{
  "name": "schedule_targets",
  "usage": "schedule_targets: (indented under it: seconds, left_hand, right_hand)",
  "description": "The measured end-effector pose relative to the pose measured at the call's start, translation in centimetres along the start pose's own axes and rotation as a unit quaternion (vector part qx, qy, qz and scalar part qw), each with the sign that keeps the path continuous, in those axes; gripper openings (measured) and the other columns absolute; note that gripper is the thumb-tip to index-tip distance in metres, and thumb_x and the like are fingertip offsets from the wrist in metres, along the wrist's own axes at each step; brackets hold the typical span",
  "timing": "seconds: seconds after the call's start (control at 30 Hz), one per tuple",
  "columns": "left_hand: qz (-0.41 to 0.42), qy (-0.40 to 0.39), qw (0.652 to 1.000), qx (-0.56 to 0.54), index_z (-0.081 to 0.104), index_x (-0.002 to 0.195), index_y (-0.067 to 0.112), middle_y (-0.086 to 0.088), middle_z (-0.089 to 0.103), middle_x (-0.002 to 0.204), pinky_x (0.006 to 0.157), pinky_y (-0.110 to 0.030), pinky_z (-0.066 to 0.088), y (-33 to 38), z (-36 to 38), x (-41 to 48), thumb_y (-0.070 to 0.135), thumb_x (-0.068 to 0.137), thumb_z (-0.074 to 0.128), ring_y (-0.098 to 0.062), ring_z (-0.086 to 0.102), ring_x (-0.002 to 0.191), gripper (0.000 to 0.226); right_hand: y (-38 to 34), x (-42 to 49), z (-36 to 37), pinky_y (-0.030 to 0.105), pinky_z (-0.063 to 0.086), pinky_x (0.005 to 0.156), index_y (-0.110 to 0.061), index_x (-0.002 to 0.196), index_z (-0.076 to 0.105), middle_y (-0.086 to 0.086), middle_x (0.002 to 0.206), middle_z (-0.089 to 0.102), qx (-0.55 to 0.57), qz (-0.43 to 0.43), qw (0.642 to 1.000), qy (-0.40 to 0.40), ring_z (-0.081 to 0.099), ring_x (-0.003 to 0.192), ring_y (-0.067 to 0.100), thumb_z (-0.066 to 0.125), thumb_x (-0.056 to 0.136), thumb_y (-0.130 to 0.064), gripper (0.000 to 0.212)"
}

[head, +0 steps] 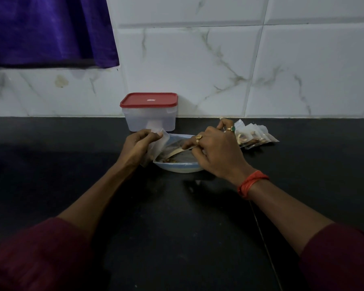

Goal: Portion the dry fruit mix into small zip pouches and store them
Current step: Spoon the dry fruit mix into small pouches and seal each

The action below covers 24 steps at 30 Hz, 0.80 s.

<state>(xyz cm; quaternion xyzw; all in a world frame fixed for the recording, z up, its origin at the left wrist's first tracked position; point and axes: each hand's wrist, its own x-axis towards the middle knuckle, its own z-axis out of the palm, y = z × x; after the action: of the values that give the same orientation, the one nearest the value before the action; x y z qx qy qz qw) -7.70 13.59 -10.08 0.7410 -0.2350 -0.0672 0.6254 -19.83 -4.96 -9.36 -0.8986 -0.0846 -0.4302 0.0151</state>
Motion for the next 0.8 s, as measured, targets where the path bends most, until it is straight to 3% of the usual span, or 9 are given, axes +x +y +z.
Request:
schedule_targets:
  seconds: [0.17,0.4,0.57,0.73,0.8]
  left_hand:
    - [0.020,0.010,1.000,-0.013,0.065,0.119,0.007,0.002,0.064,0.112,0.076,-0.024,0.047,-0.2,-0.1,-0.3,0.025,0.096,0.060,-0.011,0.061,0.101,0.030]
    - [0.058,0.046,0.997,-0.023,0.067,0.119,0.008,0.006,0.067,0.108,0.081,-0.022,0.048,-0.1,0.0,-0.8,0.019,0.095,0.061,-0.004,0.062,0.099,0.027]
    - [0.060,0.034,0.997,-0.020,0.066,0.121,0.011,0.010,0.067,0.108,0.079,-0.020,0.050,-0.1,0.1,-1.0,0.019,0.095,0.061,0.004,0.064,0.093,0.027]
    - [0.063,0.023,0.998,-0.008,0.065,0.121,0.009,0.011,0.066,0.108,0.069,-0.009,0.050,0.0,0.2,-1.2,0.017,0.096,0.061,0.013,0.063,0.088,0.027]
    - [0.062,0.018,0.998,-0.001,0.064,0.122,0.009,0.011,0.066,0.109,0.071,-0.011,0.050,0.1,0.2,-1.3,0.018,0.096,0.061,0.011,0.063,0.090,0.028]
  right_hand:
    - [0.4,0.1,-0.6,0.043,0.031,0.088,-0.031,0.080,0.077,-0.012,0.068,0.069,0.012,0.010,0.999,0.033,0.059,0.067,0.011,0.059,0.084,-0.022,0.020]
    - [-0.4,0.0,0.0,0.038,0.026,0.087,-0.037,0.103,0.076,-0.014,0.094,0.074,0.040,-0.030,0.998,-0.049,0.062,0.077,0.013,0.050,0.088,-0.025,0.032]
    - [0.1,-0.5,-0.9,0.046,0.031,0.088,-0.035,0.096,0.077,-0.013,0.088,0.073,0.059,-0.029,0.997,-0.048,0.061,0.075,0.012,0.050,0.087,-0.024,0.031]
    - [1.0,-0.9,-2.4,0.047,0.033,0.087,-0.033,0.085,0.077,-0.013,0.078,0.072,0.052,-0.036,0.998,-0.002,0.060,0.069,0.012,0.058,0.085,-0.022,0.023]
    - [1.2,-1.0,-2.9,0.045,0.031,0.087,-0.032,0.083,0.077,-0.013,0.077,0.072,0.047,-0.036,0.998,0.012,0.061,0.069,0.012,0.058,0.085,-0.022,0.021]
